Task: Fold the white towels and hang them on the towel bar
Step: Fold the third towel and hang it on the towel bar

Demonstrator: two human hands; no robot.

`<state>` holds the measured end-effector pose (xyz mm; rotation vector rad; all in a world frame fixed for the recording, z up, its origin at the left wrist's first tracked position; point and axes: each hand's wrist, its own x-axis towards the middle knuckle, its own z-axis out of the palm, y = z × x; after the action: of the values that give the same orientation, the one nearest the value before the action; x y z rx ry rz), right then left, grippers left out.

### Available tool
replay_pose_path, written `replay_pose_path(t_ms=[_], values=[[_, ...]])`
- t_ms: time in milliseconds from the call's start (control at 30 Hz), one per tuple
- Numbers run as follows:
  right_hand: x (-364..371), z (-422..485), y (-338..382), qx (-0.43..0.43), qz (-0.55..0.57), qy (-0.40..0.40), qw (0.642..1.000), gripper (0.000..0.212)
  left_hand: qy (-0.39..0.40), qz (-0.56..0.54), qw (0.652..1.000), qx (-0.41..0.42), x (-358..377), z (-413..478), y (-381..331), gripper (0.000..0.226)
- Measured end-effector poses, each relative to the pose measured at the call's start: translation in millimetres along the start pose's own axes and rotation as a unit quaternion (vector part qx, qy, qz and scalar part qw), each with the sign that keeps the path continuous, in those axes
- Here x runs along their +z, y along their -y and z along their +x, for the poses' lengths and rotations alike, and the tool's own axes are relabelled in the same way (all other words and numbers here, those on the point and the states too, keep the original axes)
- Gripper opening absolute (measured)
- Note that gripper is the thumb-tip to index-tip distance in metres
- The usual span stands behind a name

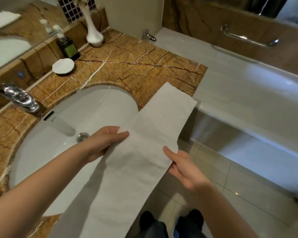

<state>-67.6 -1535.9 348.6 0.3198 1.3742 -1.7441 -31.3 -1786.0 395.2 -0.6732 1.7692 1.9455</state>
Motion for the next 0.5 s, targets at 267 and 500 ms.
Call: replay_pose_path(t_ms=[267,500], values=[[30.6,-27.3,123.0,-0.131,-0.183,-0.024,0.974,0.019,-0.084,0.073,0.983,0.145,-3.1,-38.8,-70.5,0.026],[74.7,-58.4,201.5,-0.182,-0.239,0.084,0.950,0.045,-0.160,0.016,0.966,0.200,-4.6,-82.6,-127.4,0.024]])
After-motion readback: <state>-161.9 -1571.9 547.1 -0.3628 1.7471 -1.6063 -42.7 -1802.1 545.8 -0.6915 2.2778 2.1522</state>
